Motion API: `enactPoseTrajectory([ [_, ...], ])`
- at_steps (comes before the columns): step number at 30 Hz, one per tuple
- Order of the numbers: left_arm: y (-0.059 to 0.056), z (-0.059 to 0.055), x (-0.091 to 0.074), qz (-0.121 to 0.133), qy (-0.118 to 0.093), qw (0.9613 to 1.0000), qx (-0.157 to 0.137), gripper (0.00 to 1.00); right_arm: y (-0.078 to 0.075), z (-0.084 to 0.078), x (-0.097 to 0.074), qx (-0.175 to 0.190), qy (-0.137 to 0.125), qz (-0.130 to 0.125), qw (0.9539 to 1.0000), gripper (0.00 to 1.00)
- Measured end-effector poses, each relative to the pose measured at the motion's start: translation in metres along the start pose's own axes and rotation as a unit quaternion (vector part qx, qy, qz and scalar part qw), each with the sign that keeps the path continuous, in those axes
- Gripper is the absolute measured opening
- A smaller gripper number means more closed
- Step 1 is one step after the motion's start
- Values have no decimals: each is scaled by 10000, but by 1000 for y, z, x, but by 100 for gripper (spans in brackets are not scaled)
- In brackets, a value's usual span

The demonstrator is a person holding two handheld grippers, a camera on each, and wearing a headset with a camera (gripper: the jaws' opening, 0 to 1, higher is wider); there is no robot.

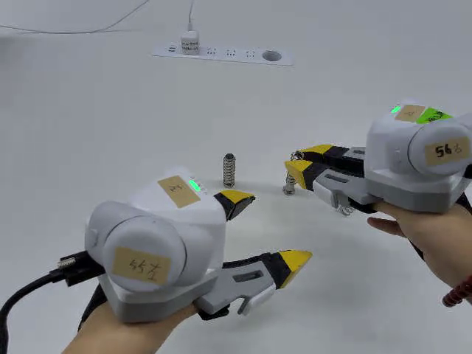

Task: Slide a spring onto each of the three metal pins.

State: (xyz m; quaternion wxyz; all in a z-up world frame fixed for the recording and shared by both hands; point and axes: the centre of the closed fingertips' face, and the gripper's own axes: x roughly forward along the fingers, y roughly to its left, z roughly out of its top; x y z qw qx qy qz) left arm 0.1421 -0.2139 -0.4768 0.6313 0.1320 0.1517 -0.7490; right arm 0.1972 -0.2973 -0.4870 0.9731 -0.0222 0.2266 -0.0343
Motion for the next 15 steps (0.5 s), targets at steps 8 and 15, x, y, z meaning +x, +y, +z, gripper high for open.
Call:
enactPoseTrajectory([
  [8,-1,0,0,-14,-5,10000,28,54,0,-8,3,-57,160,-18,9999,12],
  [15,1,1,0,-3,-24,10000,-8,53,-1,-14,6,-77,279,-11,9996,12],
])
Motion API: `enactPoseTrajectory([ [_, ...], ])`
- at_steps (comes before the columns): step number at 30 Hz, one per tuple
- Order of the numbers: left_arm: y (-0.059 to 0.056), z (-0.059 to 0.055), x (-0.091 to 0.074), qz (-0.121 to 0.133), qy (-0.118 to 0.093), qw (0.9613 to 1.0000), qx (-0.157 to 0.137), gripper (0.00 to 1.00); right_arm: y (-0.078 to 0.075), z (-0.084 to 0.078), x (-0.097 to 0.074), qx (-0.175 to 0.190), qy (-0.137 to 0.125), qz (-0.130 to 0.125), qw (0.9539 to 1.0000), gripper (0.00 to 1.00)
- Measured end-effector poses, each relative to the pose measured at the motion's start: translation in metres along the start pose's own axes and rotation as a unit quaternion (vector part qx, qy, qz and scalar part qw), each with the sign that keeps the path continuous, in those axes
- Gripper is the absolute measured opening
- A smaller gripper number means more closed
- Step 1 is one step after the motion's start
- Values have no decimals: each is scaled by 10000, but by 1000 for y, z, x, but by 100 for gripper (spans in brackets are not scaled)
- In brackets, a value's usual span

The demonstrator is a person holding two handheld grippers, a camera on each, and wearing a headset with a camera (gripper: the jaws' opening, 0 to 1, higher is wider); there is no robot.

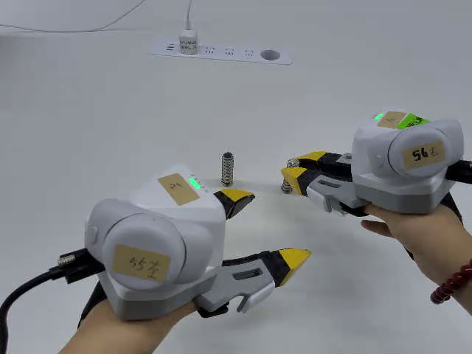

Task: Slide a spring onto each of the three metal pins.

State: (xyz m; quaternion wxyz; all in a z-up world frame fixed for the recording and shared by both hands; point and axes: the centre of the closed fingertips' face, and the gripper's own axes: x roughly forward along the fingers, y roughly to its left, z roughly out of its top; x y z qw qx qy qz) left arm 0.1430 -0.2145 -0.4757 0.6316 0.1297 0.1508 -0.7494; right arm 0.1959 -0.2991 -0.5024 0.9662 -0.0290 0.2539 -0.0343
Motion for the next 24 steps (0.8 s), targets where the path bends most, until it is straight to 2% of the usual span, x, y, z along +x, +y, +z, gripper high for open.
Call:
enactPoseTrajectory([
  [8,2,1,-1,31,-5,10000,-8,54,-1,-1,1,-34,59,-6,10000,12],
  [11,3,1,-1,48,-13,10000,-10,55,0,1,-1,36,53,-21,10000,20],
  [19,3,5,-1,57,-10,9999,91,54,4,15,-15,359,-45,1,9993,28],
  [24,1,9,2,78,-4,9998,167,57,1,19,-26,503,-63,-39,9987,33],
])
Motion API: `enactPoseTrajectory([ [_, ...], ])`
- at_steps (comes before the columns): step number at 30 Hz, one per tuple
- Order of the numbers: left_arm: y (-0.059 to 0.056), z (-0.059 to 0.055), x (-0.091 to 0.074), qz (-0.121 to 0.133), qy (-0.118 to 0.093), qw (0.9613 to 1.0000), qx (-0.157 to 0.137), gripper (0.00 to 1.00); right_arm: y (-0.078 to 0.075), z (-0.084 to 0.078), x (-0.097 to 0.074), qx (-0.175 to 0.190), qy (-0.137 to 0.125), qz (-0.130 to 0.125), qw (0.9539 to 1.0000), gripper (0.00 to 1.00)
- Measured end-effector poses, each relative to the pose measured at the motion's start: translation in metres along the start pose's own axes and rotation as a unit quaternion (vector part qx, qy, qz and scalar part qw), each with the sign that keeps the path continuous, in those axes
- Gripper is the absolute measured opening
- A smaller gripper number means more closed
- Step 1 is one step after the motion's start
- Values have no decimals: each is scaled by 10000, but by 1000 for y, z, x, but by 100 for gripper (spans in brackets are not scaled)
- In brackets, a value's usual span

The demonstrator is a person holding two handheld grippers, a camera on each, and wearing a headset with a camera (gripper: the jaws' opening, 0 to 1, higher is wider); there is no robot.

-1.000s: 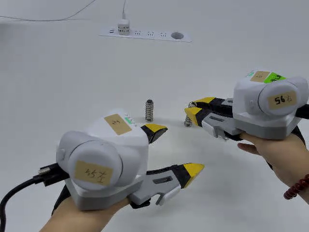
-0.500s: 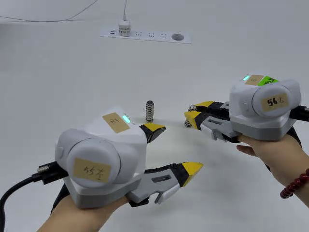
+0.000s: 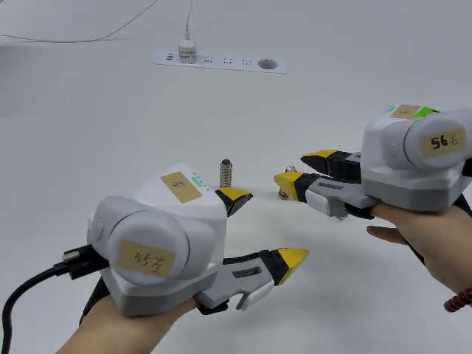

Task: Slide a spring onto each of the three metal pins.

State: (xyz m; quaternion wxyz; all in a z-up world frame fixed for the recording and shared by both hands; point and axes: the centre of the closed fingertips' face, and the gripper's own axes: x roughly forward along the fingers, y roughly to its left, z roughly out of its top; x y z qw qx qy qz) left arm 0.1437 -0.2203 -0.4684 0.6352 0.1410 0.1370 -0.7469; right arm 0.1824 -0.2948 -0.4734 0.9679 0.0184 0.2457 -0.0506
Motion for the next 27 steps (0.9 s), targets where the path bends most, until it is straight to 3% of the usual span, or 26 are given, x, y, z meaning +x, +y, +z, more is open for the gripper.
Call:
enactPoseTrajectory([
  [10,-3,9,10,94,-26,9998,153,61,-8,6,-27,216,-108,-163,9996,42],
  [27,-12,6,52,-90,122,9999,78,52,-26,8,-66,590,-483,-429,9962,46],
])
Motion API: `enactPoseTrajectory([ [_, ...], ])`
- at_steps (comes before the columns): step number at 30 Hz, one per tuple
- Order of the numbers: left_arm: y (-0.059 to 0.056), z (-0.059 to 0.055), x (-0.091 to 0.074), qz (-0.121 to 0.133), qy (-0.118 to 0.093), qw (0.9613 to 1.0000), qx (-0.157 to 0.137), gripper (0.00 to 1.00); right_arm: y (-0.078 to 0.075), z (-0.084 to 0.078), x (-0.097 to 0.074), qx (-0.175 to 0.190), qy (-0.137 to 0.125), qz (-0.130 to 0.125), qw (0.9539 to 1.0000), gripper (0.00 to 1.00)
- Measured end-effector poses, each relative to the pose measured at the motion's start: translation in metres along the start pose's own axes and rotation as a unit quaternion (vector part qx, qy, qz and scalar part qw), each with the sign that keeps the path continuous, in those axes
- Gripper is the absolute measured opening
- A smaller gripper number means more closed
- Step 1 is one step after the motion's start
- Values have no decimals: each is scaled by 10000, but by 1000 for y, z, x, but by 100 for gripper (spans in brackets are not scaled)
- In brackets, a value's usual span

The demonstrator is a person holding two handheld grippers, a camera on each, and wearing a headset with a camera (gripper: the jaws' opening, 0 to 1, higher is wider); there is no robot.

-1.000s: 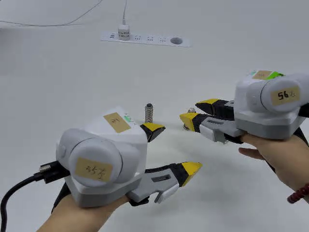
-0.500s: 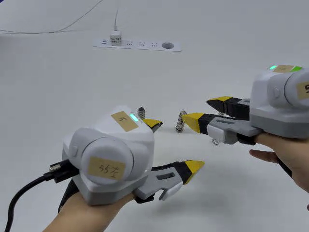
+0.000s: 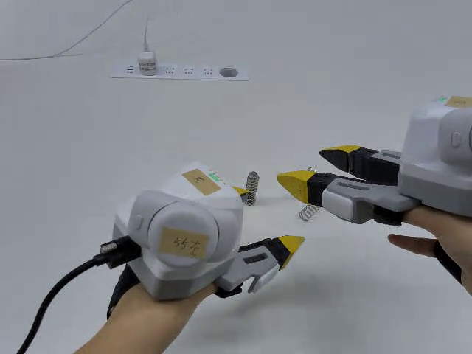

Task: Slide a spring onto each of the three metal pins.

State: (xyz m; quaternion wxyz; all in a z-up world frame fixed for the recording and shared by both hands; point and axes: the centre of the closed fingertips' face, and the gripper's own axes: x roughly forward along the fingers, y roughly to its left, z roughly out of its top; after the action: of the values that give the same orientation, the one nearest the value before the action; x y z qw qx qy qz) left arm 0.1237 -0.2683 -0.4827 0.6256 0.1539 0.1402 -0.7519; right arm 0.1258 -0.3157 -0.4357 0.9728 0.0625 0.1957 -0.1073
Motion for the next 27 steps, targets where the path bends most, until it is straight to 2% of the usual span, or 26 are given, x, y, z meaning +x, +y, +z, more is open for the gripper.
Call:
enactPoseTrajectory([
  [12,-4,-8,31,-37,130,9999,50,45,-18,-6,-19,194,-200,-170,9995,47],
  [17,-2,-8,42,-52,118,9999,67,41,-18,-7,-25,170,-257,-150,9994,48],
  [22,-2,-11,52,-78,172,9998,25,38,-21,-12,-30,171,-221,-235,9993,48],
  [27,-4,-17,61,-125,315,9994,37,34,-22,-15,-35,170,-214,-281,9992,48],
])
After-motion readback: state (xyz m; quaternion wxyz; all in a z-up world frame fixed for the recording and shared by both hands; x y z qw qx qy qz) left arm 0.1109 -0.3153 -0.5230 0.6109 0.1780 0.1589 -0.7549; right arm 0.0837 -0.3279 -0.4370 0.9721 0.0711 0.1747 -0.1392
